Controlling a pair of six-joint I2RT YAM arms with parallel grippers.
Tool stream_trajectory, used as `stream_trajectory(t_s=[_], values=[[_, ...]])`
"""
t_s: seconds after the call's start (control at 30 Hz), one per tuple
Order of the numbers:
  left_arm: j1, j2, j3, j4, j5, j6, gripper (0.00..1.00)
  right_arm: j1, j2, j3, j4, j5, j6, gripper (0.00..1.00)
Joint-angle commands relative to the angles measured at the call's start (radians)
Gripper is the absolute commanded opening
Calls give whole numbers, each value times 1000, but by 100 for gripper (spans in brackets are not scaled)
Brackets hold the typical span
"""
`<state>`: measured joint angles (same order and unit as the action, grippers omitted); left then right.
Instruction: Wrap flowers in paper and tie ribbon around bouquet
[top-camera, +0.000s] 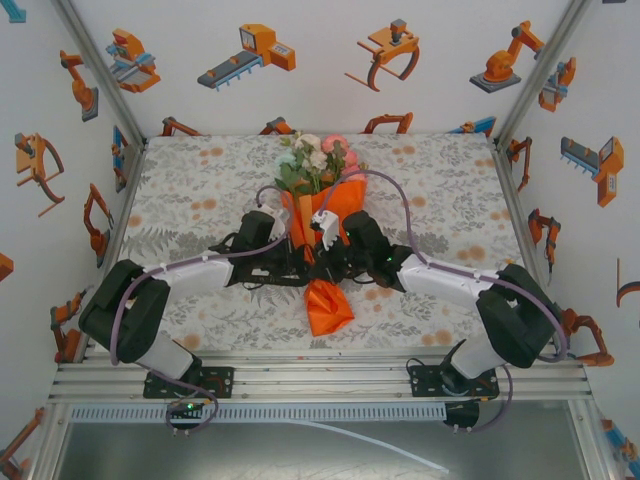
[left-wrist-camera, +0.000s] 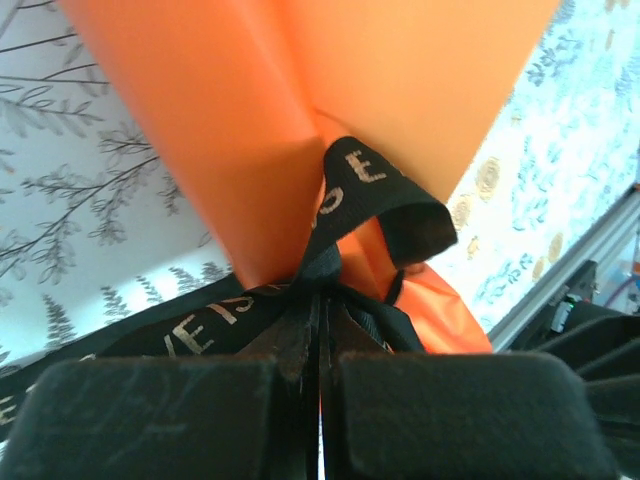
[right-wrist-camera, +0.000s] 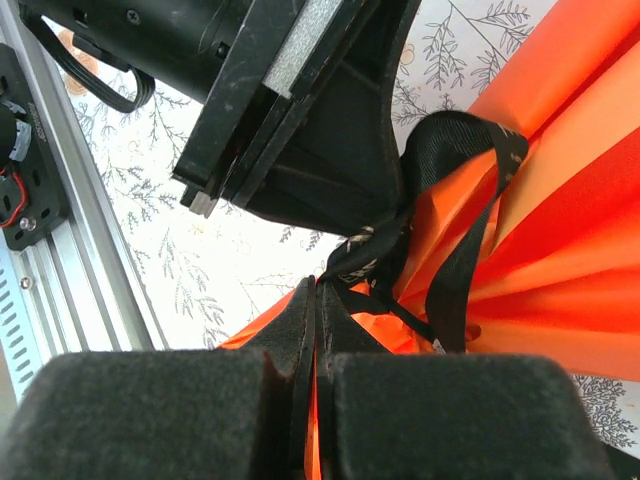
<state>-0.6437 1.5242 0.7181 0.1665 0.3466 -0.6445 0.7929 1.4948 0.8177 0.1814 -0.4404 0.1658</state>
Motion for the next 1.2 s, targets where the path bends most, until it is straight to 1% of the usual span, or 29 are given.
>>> stream_trajectory(t_s=[0.0,0.03,0.1,0.17,0.2,0.3,0.4,0.57,0.63,0.7,0.8,0.87,0.93,0.97,1.07,1.17], values=[[1,-11,-13,63,67,-3,1,-4,4,19,35,72,26,0],[2,-24,-23,63,63,1,6,-8,-2,20,27,98,25,0],[4,-57,-42,53,46,12,23,-12,-14,13,26,136,26,0],[7,-82,-45,21,31,30,37,-17,-21,8,18,155,26,0],[6,-93,-45,5,22,35,41,-18,-24,6,10,164,27,0],[7,-132,-52,-34,-14,36,42,-23,-28,-1,-2,192,30,0],[7,-174,-55,-68,-31,26,42,-24,-29,-4,1,193,32,0],[4,-246,-64,-117,-49,-27,42,-24,-25,1,7,198,32,0],[2,-275,-64,-154,-73,-66,42,-26,-21,1,14,199,37,0],[-3,-309,-60,-211,-128,-149,42,-26,-19,1,19,199,46,0],[-23,-364,-76,-296,-232,-366,41,-27,-14,1,25,192,51,0],[-40,-405,-110,-339,-289,-527,44,-27,-12,3,30,187,52,0],[-58,-475,-144,-413,-364,-640,44,-28,-13,4,33,185,52,0],[-68,-523,-160,-476,-422,-697,44,-28,-12,3,36,184,52,0],[-75,-656,-226,-591,-522,-827,44,-27,-10,2,45,176,52,0],[-72,-722,-298,-582,-537,-869,44,-28,-3,0,49,167,51,0]])
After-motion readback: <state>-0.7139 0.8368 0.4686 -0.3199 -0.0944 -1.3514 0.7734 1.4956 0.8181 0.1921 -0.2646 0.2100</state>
